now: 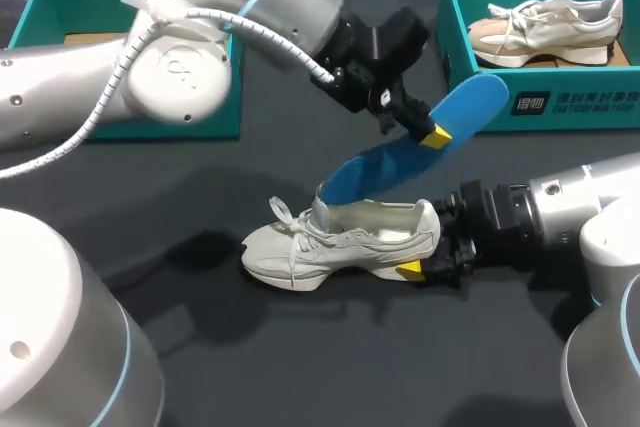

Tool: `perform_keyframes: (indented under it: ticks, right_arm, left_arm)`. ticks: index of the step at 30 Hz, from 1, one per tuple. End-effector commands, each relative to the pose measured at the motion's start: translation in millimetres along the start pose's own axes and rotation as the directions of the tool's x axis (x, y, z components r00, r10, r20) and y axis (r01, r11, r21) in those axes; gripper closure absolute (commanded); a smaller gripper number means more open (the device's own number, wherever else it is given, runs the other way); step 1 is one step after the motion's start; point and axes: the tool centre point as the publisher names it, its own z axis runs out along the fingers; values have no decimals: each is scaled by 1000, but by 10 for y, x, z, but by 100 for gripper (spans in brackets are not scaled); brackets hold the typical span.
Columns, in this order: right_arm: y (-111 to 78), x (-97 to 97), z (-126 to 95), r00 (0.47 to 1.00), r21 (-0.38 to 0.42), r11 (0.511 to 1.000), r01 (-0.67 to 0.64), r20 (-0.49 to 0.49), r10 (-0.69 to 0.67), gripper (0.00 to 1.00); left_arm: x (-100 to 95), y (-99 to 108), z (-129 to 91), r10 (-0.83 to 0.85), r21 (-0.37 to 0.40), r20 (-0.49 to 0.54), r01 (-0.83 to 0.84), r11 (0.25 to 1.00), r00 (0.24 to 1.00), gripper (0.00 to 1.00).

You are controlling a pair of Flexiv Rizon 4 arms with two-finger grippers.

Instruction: Take the shoe out of the shoebox, open the shoe tongue, remove and reinsert the insole, then place the shoe into the shoebox

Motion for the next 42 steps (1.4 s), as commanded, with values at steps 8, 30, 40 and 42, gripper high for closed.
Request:
perform_keyframes:
  ticks: [8, 30, 40, 42]
  right_arm:
    - [12, 8, 8, 1000, 5, 1000, 0, 2, 0, 100]
    - [12, 8, 8, 1000, 5, 1000, 0, 2, 0, 100]
    - [12, 8, 8, 1000, 5, 1000, 0, 2, 0, 100]
    - [12, 8, 8, 1000, 5, 1000, 0, 2, 0, 100]
  left_arm:
    - [335, -112, -853, 17, 338, 39, -30, 941, 999, 100]
    - [569, -298, -1258, 30, 479, 46, -49, 877, 998, 100]
    - [781, -378, -1718, -27, 583, 82, -26, 812, 996, 100]
    - [781, -378, -1718, -27, 583, 82, -26, 812, 996, 100]
